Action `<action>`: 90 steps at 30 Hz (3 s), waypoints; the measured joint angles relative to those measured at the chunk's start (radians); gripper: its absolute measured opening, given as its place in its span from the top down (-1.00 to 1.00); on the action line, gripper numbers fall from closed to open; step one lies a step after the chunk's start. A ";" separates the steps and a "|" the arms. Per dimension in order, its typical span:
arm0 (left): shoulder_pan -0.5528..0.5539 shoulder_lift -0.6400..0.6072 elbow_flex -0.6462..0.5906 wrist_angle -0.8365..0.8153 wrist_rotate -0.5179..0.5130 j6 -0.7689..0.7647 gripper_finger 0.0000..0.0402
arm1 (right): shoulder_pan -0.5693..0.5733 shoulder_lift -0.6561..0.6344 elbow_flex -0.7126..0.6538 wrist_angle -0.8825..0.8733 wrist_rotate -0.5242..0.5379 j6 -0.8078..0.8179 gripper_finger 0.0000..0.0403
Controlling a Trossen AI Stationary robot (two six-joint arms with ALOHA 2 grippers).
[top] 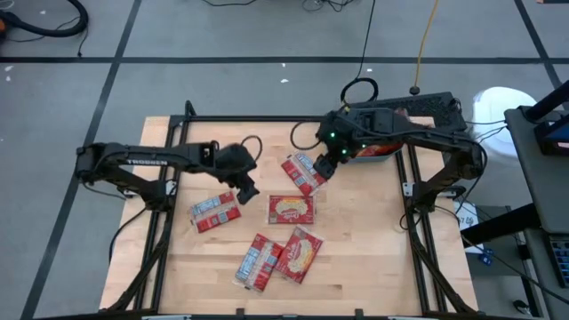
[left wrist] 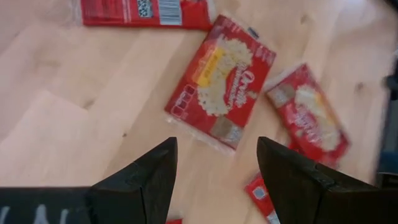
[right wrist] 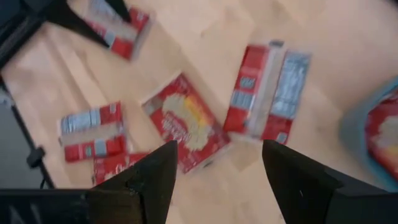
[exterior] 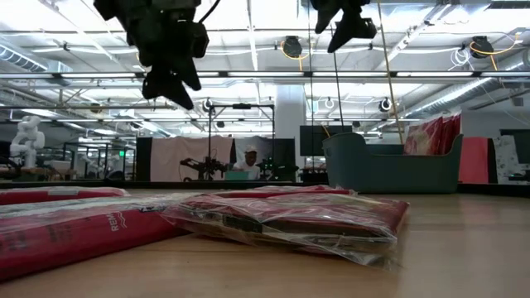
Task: Sort popcorn bags into baskets
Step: Put the popcorn bag into the blue bin
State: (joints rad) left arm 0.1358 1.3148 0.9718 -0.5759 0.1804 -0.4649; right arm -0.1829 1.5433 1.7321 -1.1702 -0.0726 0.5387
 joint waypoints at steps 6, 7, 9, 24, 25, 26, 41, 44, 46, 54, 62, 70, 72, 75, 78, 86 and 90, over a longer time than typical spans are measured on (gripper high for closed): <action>-0.165 0.000 -0.022 0.057 -0.151 0.124 -0.28 | 0.036 0.000 -0.037 -0.002 -0.062 0.062 -0.12; -0.192 0.000 -0.023 0.072 -0.174 0.149 -0.34 | 0.046 0.000 -0.037 0.000 -0.061 0.060 -0.12; -0.243 0.009 -0.023 0.113 -0.238 0.196 -0.47 | 0.066 0.000 -0.037 0.000 -0.061 0.043 -0.12; -0.394 0.280 -0.023 0.297 -0.406 0.085 -0.45 | 0.113 -0.080 -0.037 -0.124 -0.053 -0.069 -0.12; -0.399 0.298 -0.023 0.302 -0.406 0.068 -0.45 | 0.119 -0.100 -0.037 -0.129 -0.041 -0.073 -0.12; -0.402 0.315 -0.024 0.305 -0.407 0.040 -0.45 | 0.127 -0.116 -0.037 -0.137 -0.021 -0.077 -0.12; -0.460 0.424 -0.020 0.309 -0.505 -0.066 -0.58 | 0.148 -0.318 -0.037 -0.135 0.177 -0.030 -0.12; -0.456 0.464 -0.023 0.302 -0.504 -0.087 -0.49 | 0.157 -0.339 -0.037 -0.132 0.181 -0.041 -0.12; -0.451 0.492 -0.023 0.294 -0.504 -0.101 -0.43 | 0.158 -0.343 -0.037 -0.127 0.182 -0.054 -0.12; -0.448 0.560 -0.019 0.377 -0.514 -0.147 -0.01 | 0.158 -0.337 -0.037 -0.120 0.182 -0.062 -0.12; -0.426 0.565 -0.020 0.407 -0.535 -0.176 0.90 | 0.159 -0.335 -0.037 -0.120 0.181 -0.074 -0.12; -0.395 0.545 -0.024 0.462 -0.547 -0.203 0.98 | 0.176 -0.335 -0.037 -0.119 0.178 0.060 -0.12; -0.393 0.524 -0.024 0.457 -0.550 -0.210 0.98 | 0.194 -0.335 -0.037 -0.118 0.179 0.069 -0.12; -0.397 0.486 -0.022 0.473 -0.551 -0.244 0.99 | 0.220 -0.334 -0.038 -0.114 0.180 0.071 -0.12; -0.397 0.453 -0.022 0.475 -0.549 -0.275 0.99 | 0.247 -0.333 -0.061 -0.070 0.180 0.072 -0.12; -0.397 0.380 -0.021 0.512 -0.548 -0.296 0.99 | 0.335 -0.382 -0.356 0.277 0.123 0.063 -0.12; -0.397 0.373 -0.021 0.557 -0.547 -0.337 1.00 | 0.383 -0.388 -0.562 0.563 0.096 0.051 -0.12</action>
State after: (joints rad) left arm -0.2615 1.6874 0.9508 -0.0186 -0.3663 -0.8019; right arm 0.1997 1.1553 1.1701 -0.6067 0.0235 0.5902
